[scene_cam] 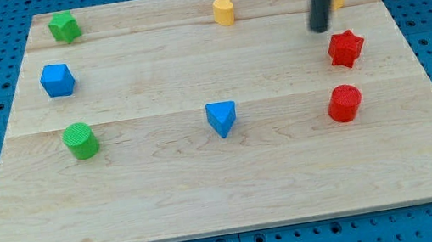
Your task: Push yellow hexagon towards the yellow heart
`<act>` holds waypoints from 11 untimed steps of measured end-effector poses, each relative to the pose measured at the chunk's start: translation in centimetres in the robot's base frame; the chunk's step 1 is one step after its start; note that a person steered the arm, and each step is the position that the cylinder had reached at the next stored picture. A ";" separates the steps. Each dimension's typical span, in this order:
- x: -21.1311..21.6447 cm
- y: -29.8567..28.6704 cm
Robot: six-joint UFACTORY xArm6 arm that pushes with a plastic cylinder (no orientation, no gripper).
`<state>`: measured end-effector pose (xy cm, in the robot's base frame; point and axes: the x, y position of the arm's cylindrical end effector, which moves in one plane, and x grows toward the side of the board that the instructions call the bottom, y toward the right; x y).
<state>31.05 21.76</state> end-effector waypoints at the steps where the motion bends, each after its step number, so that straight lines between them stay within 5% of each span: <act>1: -2.3 6.2; 3: -7.2 5.1; 8: -3.8 0.8; 11: -3.7 -9.0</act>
